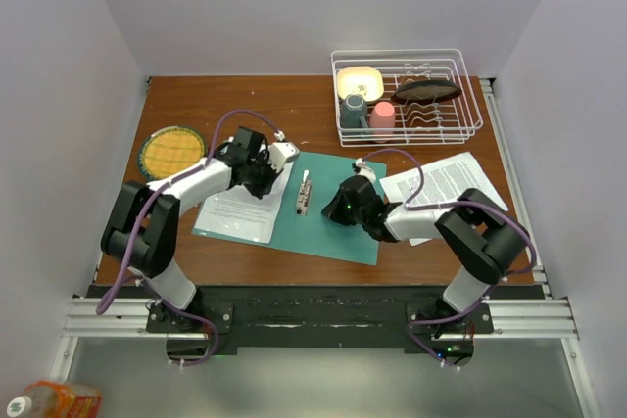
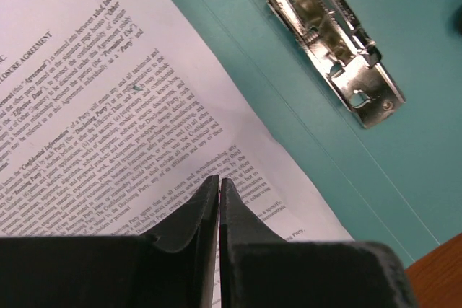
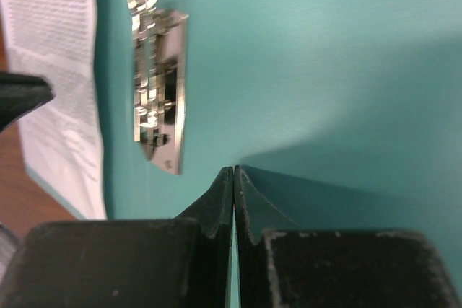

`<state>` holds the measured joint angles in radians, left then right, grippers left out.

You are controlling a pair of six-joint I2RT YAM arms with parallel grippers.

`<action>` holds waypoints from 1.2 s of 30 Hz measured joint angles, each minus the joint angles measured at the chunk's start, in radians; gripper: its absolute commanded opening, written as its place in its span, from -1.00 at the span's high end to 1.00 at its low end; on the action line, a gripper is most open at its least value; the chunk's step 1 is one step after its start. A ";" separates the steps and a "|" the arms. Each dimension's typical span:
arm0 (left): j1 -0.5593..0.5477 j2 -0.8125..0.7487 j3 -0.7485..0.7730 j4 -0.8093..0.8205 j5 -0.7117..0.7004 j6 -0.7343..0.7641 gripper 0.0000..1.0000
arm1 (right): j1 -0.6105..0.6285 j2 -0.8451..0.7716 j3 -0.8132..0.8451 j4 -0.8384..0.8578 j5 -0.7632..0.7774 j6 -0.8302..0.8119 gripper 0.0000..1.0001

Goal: Put the files into the folder

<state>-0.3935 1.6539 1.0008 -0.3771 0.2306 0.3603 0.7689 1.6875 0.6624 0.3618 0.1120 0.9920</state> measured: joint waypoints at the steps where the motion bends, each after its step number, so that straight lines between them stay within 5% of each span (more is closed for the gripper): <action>1: -0.002 -0.005 0.000 -0.005 0.012 -0.001 0.81 | -0.014 -0.019 0.001 -0.036 0.001 -0.010 0.61; 5: -0.002 -0.058 0.000 -0.034 0.062 -0.002 0.78 | -0.092 -0.122 0.036 -0.262 0.014 -0.072 -0.04; 7: -0.003 -0.097 0.000 -0.050 0.088 -0.004 0.76 | -0.135 -0.179 0.071 -0.373 0.044 -0.101 -0.11; 17: -0.076 -0.184 -0.045 -0.064 0.151 -0.010 0.72 | -0.348 -0.226 0.206 -0.632 0.203 -0.202 -0.08; 22: -0.162 -0.148 -0.071 -0.050 0.152 -0.020 0.77 | -0.394 -0.129 0.238 -0.647 0.219 -0.214 0.01; 36: -0.170 0.039 -0.061 0.037 0.127 -0.028 0.86 | -0.422 0.055 0.339 -0.629 0.237 -0.241 0.06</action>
<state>-0.5636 1.6928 0.9398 -0.3401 0.3580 0.3325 0.3466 1.7428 1.0016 -0.2672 0.3489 0.7509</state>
